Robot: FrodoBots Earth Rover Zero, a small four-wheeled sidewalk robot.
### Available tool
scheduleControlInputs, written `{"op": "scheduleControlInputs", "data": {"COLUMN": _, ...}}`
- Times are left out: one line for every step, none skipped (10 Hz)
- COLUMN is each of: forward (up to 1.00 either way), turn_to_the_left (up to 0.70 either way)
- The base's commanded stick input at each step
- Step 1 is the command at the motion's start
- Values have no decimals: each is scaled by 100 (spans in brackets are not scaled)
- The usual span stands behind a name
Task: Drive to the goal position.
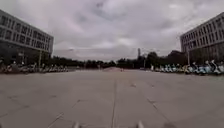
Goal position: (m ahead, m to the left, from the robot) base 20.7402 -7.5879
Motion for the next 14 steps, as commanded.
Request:
{"op": "scheduleControlInputs", "data": {"forward": 45, "turn_to_the_left": 0}}
{"op": "scheduleControlInputs", "data": {"forward": 45, "turn_to_the_left": 0}}
{"op": "scheduleControlInputs", "data": {"forward": 45, "turn_to_the_left": 0}}
{"op": "scheduleControlInputs", "data": {"forward": 45, "turn_to_the_left": 0}}
{"op": "scheduleControlInputs", "data": {"forward": 45, "turn_to_the_left": 0}}
{"op": "scheduleControlInputs", "data": {"forward": 45, "turn_to_the_left": 0}}
{"op": "scheduleControlInputs", "data": {"forward": 45, "turn_to_the_left": 0}}
{"op": "scheduleControlInputs", "data": {"forward": 45, "turn_to_the_left": 0}}
{"op": "scheduleControlInputs", "data": {"forward": 45, "turn_to_the_left": 0}}
{"op": "scheduleControlInputs", "data": {"forward": 45, "turn_to_the_left": 0}}
{"op": "scheduleControlInputs", "data": {"forward": 45, "turn_to_the_left": 0}}
{"op": "scheduleControlInputs", "data": {"forward": 45, "turn_to_the_left": 0}}
{"op": "scheduleControlInputs", "data": {"forward": 45, "turn_to_the_left": 0}}
{"op": "scheduleControlInputs", "data": {"forward": 45, "turn_to_the_left": 0}}
